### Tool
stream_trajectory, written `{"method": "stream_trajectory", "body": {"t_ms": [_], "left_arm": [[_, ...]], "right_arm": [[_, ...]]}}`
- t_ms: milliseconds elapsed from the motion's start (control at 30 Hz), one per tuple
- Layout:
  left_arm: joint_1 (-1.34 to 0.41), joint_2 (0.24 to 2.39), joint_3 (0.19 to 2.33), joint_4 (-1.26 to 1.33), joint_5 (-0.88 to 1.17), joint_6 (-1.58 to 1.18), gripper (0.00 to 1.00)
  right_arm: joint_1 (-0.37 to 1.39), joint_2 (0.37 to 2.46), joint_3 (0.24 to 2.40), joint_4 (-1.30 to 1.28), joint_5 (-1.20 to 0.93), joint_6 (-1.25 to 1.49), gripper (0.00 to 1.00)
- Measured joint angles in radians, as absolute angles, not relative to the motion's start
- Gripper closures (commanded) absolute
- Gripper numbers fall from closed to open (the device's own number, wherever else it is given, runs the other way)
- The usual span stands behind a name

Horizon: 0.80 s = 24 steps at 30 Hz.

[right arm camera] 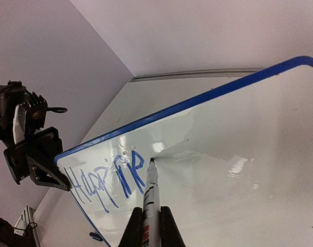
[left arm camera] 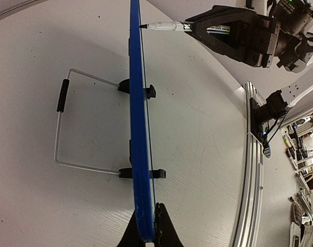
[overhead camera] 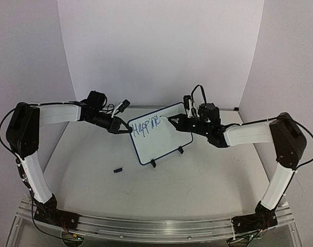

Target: Write a sentence on the whiteboard

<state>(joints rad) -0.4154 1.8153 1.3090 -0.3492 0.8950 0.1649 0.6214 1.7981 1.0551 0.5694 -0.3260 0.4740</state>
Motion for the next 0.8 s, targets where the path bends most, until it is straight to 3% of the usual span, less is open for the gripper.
{"method": "stream_trajectory", "body": {"t_ms": [800], "left_arm": [[-0.416, 1.815, 1.309, -0.35, 0.894, 0.166, 1.0]], "right_arm": [[0.606, 1.822, 1.071, 0.583, -0.362, 0.485, 1.0]]}}
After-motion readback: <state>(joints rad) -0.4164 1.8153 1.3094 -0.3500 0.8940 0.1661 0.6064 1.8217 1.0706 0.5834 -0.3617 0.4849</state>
